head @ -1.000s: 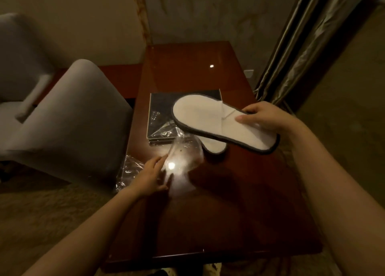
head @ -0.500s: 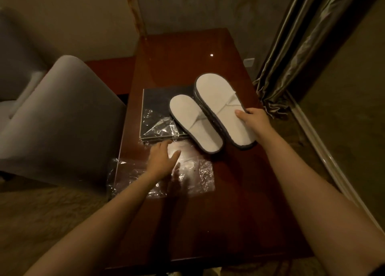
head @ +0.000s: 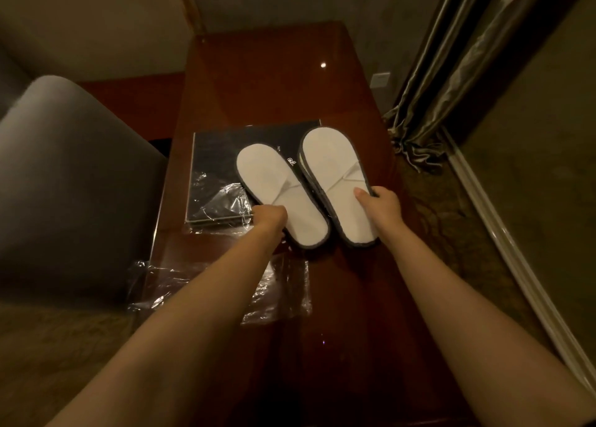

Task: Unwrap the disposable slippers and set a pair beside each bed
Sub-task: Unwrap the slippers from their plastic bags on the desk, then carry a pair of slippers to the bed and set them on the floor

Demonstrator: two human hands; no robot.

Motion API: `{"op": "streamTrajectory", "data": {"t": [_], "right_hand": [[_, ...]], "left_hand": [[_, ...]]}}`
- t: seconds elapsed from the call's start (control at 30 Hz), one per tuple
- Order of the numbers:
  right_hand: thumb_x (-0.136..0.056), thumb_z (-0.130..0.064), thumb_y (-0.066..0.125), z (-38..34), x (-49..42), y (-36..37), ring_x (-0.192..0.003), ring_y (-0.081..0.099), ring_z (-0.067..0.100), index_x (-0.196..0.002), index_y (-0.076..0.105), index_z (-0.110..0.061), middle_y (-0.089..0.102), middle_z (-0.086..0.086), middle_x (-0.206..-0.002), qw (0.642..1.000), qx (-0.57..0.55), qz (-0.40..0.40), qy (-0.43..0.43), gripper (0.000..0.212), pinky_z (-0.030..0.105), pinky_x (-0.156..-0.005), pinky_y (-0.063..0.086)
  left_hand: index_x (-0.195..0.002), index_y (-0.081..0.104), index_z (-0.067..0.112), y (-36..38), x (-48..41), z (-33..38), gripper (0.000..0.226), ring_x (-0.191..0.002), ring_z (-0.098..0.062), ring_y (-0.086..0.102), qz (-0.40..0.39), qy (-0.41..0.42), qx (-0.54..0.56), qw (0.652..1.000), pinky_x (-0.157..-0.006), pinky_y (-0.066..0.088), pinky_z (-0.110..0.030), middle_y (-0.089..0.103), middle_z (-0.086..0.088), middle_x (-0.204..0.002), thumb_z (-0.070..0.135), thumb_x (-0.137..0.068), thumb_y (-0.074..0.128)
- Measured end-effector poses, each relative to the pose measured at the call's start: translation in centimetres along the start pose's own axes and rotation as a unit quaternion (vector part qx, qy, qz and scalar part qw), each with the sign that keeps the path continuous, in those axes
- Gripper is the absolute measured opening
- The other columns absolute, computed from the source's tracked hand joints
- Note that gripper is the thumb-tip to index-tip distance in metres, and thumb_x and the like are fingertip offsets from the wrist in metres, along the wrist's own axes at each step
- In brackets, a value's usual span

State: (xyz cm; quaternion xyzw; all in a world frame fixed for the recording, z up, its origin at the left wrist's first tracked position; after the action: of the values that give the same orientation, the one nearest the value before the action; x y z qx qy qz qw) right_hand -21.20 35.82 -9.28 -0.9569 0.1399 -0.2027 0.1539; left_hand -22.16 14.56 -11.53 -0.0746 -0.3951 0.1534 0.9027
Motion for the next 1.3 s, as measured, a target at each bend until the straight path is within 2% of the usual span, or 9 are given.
{"op": "streamTrajectory", "data": {"t": [0.13,0.33,0.43,0.53,0.63,0.83,1.07,1.2,1.3], "right_hand": [[-0.088,-0.031,0.058,0.3,-0.5,-0.1,-0.093,0.064,0.035,-0.098,0.063,-0.001,0.067,0.02,-0.103,1.0,0.006,-0.002,0.009,0.031,0.048,-0.082,0.053],[-0.088,-0.031,0.058,-0.9,-0.9,0.2,-0.097,0.062,0.032,-0.099,0.059,-0.007,0.064,0.016,-0.11,1.0,-0.002,-0.023,-0.001,0.026,0.048,-0.086,0.053],[-0.089,-0.033,0.056,-2.8,-0.8,0.9,-0.102,0.059,0.028,-0.121,0.053,-0.005,0.06,0.011,-0.117,0.999,-0.014,-0.034,-0.021,0.043,0.043,-0.087,0.052],[-0.09,-0.031,0.056,-4.9,-0.2,1.9,-0.099,0.059,0.024,-0.122,0.052,-0.007,0.059,0.007,-0.111,0.997,-0.034,-0.048,-0.056,0.041,0.04,-0.084,0.052],[-0.09,-0.029,0.056,-6.9,1.0,3.7,-0.083,0.059,0.014,-0.116,0.053,-0.011,0.058,0.001,-0.101,0.991,-0.057,-0.079,-0.087,0.032,0.027,-0.065,0.051],[-0.09,-0.03,0.056,-10.4,5.3,10.1,-0.079,0.061,0.01,-0.106,0.052,-0.018,0.061,-0.006,-0.089,0.976,-0.085,-0.154,-0.127,0.021,0.024,-0.059,0.049],[-0.089,-0.033,0.057,-13.1,14.3,20.1,-0.084,0.06,0.014,-0.105,0.052,-0.02,0.062,-0.001,-0.096,0.948,-0.101,-0.253,-0.167,0.021,0.026,-0.061,0.049],[-0.089,-0.032,0.057,-13.8,21.9,26.5,-0.088,0.059,0.017,-0.105,0.052,-0.02,0.061,0.0,-0.098,0.927,-0.096,-0.31,-0.189,0.021,0.029,-0.068,0.051],[-0.089,-0.029,0.057,-13.6,27.9,31.3,-0.085,0.059,0.013,-0.105,0.052,-0.019,0.06,-0.004,-0.094,0.911,-0.096,-0.346,-0.201,0.019,0.026,-0.066,0.049]], "left_hand": [[-0.131,0.038,0.001,0.5,-0.6,-0.1,0.044,-0.112,-0.032,0.053,0.022,0.014,0.054,0.998,-0.094,0.05,-0.04,0.052,-0.017,-0.128,0.004,-0.088,0.042],[-0.126,0.046,-0.004,0.0,1.0,1.0,0.039,-0.076,-0.02,0.056,-0.026,0.07,0.177,0.981,-0.078,0.05,-0.038,0.058,-0.01,-0.092,-0.006,-0.088,0.038],[-0.126,0.045,0.001,-1.6,2.5,1.9,0.038,-0.089,-0.023,0.056,-0.036,0.114,0.195,0.974,-0.088,0.048,-0.041,0.057,-0.01,-0.101,-0.004,-0.09,0.037],[-0.122,0.047,0.004,-3.8,3.7,2.7,0.033,-0.098,-0.025,0.054,-0.041,0.146,0.204,0.967,-0.082,0.048,-0.038,0.057,-0.009,-0.102,-0.002,-0.091,0.038],[-0.126,0.044,0.006,-6.8,4.2,3.0,0.033,-0.093,-0.021,0.057,-0.012,0.161,0.212,0.964,-0.077,0.049,-0.036,0.057,-0.005,-0.102,0.005,-0.093,0.041],[-0.135,0.041,0.01,-15.2,5.2,1.8,0.042,-0.102,-0.022,0.057,0.043,0.202,0.231,0.951,-0.088,0.05,-0.04,0.057,-0.005,-0.114,0.011,-0.093,0.046],[-0.129,0.045,0.014,-28.7,8.4,-2.5,0.036,-0.086,-0.01,0.054,0.16,0.243,0.248,0.924,-0.08,0.047,-0.033,0.055,0.009,-0.093,0.014,-0.093,0.048],[-0.136,0.04,0.013,-37.2,10.9,-7.2,0.044,-0.104,-0.019,0.056,0.182,0.24,0.298,0.906,-0.092,0.048,-0.037,0.056,0.0,-0.113,0.016,-0.093,0.049],[-0.135,0.04,0.012,-43.5,12.4,-11.5,0.044,-0.102,-0.02,0.057,0.192,0.238,0.332,0.892,-0.085,0.05,-0.035,0.056,-0.006,-0.118,0.014,-0.092,0.049]]}}
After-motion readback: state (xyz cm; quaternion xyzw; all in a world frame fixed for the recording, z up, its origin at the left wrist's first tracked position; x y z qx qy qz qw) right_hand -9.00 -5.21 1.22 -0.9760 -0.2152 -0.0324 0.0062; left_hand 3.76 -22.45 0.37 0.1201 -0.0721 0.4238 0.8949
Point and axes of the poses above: each hand's wrist, its own x-axis away from the middle knuckle, its own y-axis out of the palm, z = x × y, the point moved 4 cm from there along -x, towards the middle knuckle
